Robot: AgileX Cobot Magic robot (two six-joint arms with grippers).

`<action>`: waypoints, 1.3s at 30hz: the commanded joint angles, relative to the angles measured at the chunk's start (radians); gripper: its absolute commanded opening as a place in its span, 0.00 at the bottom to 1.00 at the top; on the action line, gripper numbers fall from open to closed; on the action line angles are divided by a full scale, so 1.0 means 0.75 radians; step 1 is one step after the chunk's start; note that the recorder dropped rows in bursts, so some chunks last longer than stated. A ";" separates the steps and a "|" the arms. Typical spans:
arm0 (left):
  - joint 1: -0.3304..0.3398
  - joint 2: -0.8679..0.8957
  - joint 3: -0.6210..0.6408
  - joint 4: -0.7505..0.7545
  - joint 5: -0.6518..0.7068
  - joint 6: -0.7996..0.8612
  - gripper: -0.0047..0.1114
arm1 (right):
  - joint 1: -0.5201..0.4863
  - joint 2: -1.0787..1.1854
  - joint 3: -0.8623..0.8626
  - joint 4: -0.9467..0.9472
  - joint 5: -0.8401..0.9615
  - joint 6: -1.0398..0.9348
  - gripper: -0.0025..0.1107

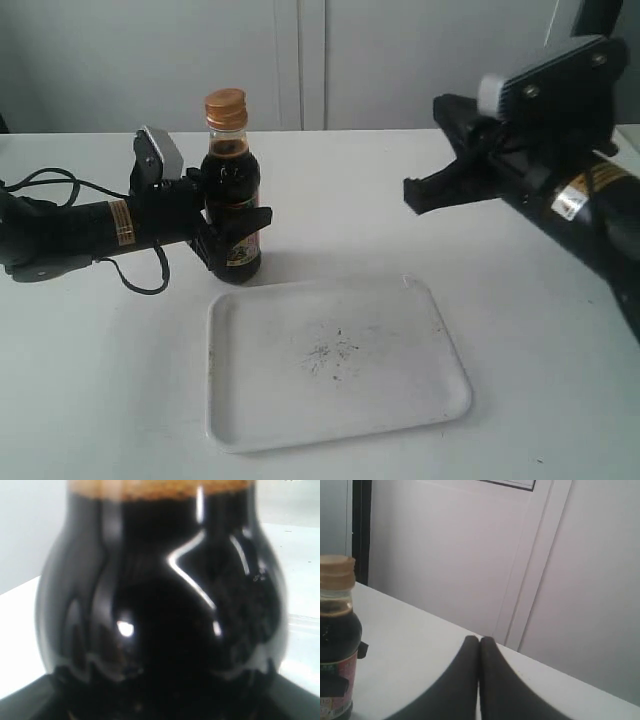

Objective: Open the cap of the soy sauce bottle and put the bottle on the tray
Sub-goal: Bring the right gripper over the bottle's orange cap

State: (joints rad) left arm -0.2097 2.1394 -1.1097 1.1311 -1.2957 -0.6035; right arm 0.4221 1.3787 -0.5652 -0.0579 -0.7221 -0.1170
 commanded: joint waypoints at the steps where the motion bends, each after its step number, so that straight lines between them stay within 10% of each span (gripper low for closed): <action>1: -0.003 0.019 0.004 0.049 0.100 0.022 0.04 | 0.135 0.133 -0.010 0.231 -0.180 -0.291 0.02; 21: -0.003 0.019 0.004 0.049 0.100 0.024 0.04 | 0.382 0.569 -0.500 0.594 -0.090 -1.139 0.02; 39: -0.003 0.019 0.004 0.044 0.100 0.038 0.04 | 0.382 0.715 -0.890 0.725 0.333 -1.313 0.02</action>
State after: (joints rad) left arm -0.2097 2.1394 -1.1097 1.1331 -1.2957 -0.5959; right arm 0.7084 1.9044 -1.2078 0.4663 -0.4785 -1.0846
